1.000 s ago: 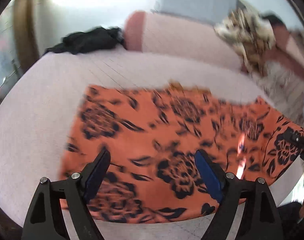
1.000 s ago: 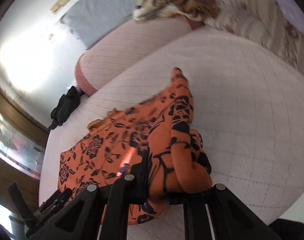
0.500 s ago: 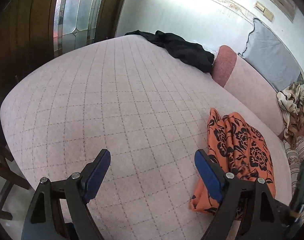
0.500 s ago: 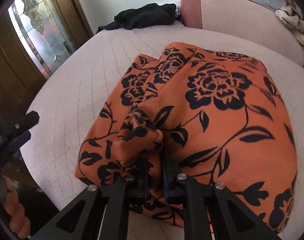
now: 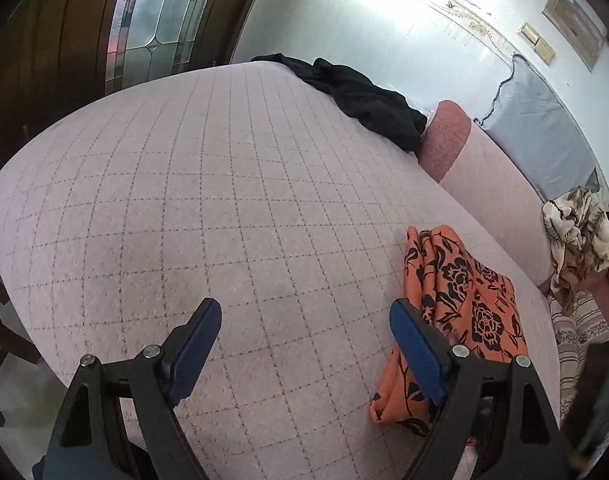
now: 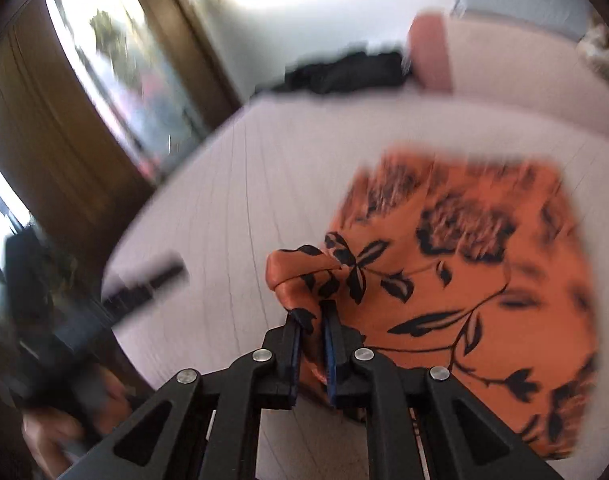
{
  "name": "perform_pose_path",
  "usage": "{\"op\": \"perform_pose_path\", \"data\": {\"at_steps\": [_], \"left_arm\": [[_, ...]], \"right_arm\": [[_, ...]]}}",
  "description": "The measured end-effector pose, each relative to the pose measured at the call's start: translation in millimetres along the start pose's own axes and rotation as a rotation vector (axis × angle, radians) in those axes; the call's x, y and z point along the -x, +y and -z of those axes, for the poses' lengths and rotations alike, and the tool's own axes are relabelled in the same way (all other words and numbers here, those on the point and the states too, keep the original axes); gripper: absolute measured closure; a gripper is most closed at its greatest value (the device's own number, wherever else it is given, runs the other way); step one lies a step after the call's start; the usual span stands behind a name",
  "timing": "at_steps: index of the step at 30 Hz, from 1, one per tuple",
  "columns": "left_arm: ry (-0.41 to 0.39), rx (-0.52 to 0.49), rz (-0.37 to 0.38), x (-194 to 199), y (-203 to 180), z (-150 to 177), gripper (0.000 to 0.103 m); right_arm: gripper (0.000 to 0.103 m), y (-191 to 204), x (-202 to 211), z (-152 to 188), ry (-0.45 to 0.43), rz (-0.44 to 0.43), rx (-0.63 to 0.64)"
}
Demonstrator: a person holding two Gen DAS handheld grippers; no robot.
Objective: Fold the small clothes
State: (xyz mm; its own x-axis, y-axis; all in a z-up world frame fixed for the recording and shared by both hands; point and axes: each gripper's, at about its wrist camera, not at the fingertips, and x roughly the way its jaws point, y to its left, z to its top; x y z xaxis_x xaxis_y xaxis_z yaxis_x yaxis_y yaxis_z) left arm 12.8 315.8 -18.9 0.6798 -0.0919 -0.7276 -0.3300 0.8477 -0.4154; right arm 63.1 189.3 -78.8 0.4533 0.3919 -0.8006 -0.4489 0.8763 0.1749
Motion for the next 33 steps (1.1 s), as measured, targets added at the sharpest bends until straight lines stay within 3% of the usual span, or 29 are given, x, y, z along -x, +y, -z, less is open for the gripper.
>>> {"op": "perform_pose_path", "data": {"at_steps": [1, 4, 6, 8, 12, 17, 21, 27, 28, 29, 30, 31, 33], "left_arm": [[0.015, -0.002, 0.013, -1, 0, 1, 0.016], [0.026, -0.022, 0.058, 1, -5, 3, 0.016], [0.054, -0.021, 0.134, -1, -13, 2, 0.016], [0.086, -0.022, 0.214, 1, -24, 4, 0.016], [0.138, -0.115, 0.296, 3, -56, 17, 0.016], [0.22, -0.165, 0.239, -16, -77, 33, 0.017], [0.256, -0.185, 0.206, -26, -88, 38, 0.036], [0.269, -0.227, 0.177, -29, -101, 40, 0.036], [0.268, -0.225, 0.174, -30, -101, 40, 0.043], [0.268, -0.229, 0.171, -31, -102, 40, 0.07], [0.274, -0.24, 0.163, -31, -104, 40, 0.086], [0.254, -0.249, 0.152, -27, -106, 38, 0.09], [0.122, -0.317, 0.155, 3, -121, 35, 0.092]], "right_arm": [[0.091, -5, -15, 10, 0.045, 0.014, -0.003], [0.088, -19, 0, 9, 0.001, -0.038, -0.053], [0.071, -20, 10, 5, 0.004, -0.05, -0.047], [0.027, -20, 24, 9, -0.014, -0.085, -0.038], [0.025, -38, 63, 13, -0.114, -0.093, -0.056], [0.025, -82, 88, 4, -0.185, -0.027, -0.137], [0.025, -118, 92, 8, -0.182, -0.028, -0.184], [0.025, -137, 83, 18, -0.177, -0.081, -0.207], [0.025, -139, 83, 18, -0.18, -0.091, -0.211], [0.025, -140, 82, 18, -0.182, -0.101, -0.213], [0.025, -142, 82, 19, -0.183, -0.11, -0.218], [0.025, -144, 80, 20, -0.18, -0.119, -0.223], [0.025, -148, 77, 21, -0.17, -0.132, -0.235]]}}
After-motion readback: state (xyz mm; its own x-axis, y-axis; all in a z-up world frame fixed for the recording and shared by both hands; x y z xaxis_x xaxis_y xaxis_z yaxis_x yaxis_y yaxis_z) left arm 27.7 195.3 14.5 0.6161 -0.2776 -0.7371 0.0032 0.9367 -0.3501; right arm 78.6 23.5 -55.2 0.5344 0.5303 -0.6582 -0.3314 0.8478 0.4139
